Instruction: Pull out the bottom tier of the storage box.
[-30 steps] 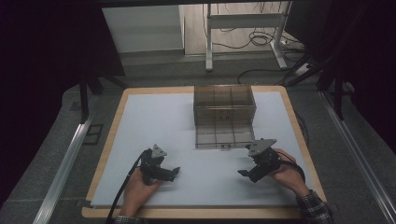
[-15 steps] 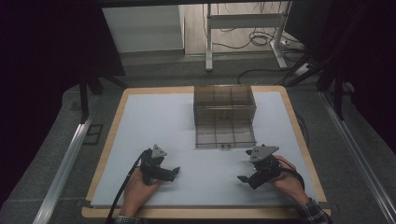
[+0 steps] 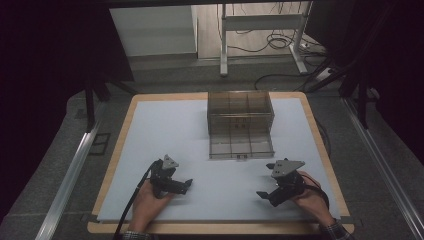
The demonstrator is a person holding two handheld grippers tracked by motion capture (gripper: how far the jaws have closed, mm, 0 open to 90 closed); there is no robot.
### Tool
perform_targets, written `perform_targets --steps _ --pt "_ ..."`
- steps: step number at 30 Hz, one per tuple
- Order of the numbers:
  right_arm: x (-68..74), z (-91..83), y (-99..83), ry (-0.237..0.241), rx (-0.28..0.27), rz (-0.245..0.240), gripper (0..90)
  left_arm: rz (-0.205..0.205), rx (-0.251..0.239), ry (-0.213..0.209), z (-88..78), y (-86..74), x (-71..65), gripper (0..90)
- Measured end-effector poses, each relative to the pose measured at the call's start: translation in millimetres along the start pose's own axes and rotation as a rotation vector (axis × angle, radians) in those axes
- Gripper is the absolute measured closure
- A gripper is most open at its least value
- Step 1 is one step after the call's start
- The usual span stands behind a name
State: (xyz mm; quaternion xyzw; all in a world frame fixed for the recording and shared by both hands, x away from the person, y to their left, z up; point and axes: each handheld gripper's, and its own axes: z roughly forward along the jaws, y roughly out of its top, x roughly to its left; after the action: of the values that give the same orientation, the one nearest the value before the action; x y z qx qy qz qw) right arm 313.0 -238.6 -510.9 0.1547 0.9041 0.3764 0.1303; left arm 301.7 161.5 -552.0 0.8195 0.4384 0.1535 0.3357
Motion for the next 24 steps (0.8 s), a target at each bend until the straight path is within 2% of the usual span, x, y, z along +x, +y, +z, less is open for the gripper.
perform_targets --steps 11,19,24 --pt "2.8 -7.1 -13.5 -0.014 0.003 0.030 0.3 0.000 0.000 0.000 0.0 0.0 0.0 0.0" --pt "2.1 -11.0 -29.5 -0.023 0.010 0.083 0.3 0.000 0.000 0.000 0.0 0.0 0.0 0.0" --pt "2.0 -12.9 -34.2 -0.025 0.014 0.097 0.3 0.000 0.000 0.000 0.0 0.0 0.0 0.0"
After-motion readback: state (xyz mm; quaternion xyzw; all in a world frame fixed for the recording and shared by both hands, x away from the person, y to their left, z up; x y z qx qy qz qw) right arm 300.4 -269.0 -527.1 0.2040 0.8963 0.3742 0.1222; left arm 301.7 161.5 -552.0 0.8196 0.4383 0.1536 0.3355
